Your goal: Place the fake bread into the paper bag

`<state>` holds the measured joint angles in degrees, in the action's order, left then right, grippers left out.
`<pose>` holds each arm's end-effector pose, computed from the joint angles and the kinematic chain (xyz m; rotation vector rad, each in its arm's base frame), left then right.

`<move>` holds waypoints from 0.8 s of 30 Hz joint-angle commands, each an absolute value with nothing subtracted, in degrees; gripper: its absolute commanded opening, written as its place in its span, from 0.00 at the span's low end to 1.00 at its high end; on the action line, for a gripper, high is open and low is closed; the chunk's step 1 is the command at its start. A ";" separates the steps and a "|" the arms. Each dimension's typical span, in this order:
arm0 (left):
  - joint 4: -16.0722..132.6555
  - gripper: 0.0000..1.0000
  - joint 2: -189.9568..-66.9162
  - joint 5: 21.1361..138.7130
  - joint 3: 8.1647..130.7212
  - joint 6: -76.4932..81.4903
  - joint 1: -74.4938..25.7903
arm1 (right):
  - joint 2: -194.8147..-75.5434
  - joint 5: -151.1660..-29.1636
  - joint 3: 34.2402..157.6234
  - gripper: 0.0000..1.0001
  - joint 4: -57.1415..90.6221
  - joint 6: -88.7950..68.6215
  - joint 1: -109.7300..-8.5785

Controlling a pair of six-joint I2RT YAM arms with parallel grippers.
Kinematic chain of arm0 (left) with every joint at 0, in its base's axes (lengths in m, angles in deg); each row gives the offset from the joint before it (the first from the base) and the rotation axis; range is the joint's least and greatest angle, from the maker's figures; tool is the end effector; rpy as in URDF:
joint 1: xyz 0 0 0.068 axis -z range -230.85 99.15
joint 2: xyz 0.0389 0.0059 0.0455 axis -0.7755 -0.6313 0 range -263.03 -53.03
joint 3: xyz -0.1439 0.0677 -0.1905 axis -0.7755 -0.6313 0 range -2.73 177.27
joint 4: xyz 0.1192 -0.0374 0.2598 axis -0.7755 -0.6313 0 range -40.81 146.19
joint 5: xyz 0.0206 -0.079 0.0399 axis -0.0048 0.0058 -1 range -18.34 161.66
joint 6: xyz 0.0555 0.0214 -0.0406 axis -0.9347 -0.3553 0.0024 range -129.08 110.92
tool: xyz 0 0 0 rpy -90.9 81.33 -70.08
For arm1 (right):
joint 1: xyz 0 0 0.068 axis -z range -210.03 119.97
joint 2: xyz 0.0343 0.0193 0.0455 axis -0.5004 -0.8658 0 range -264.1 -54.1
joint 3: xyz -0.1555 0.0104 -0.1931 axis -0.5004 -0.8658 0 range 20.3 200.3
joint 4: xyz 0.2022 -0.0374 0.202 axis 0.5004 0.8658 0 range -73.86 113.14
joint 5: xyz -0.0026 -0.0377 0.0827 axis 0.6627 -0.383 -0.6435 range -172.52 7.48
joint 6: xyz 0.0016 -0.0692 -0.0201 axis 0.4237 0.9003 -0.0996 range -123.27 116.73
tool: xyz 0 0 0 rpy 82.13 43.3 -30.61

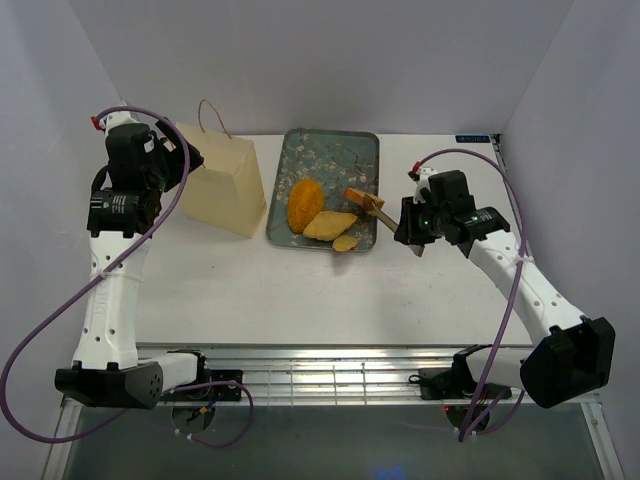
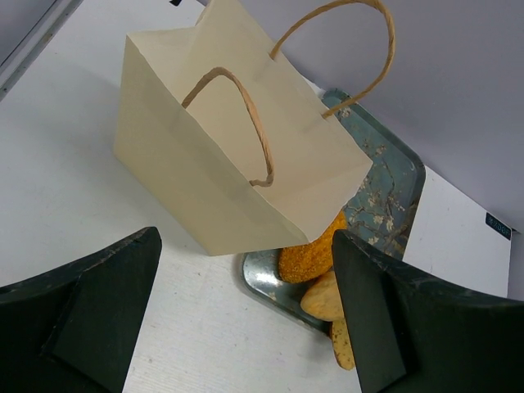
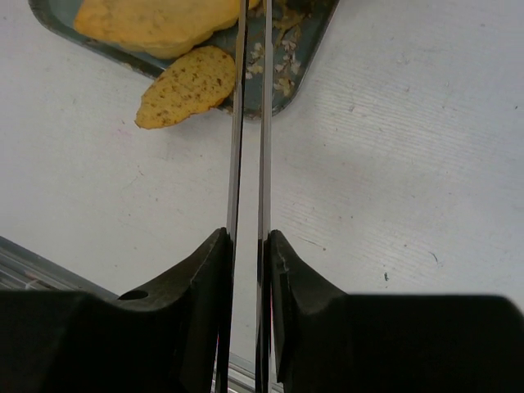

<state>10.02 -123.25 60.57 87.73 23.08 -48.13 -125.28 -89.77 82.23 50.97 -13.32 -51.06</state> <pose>0.2944 -0.0026 0.4308 -0.6306 1.9185 -0.1913 0.2944 0.1212 0.2619 -0.2902 2.3524 0.4136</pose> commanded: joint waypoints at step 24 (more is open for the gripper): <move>12.94 0.82 -118.33 55.14 84.64 23.44 -48.48 | -129.67 -105.37 117.58 0.08 53.15 -16.45 -67.03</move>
<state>11.44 -119.77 57.12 84.97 23.37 -48.13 -127.94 -101.18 113.55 56.61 -14.85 -65.88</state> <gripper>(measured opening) 0.825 0.302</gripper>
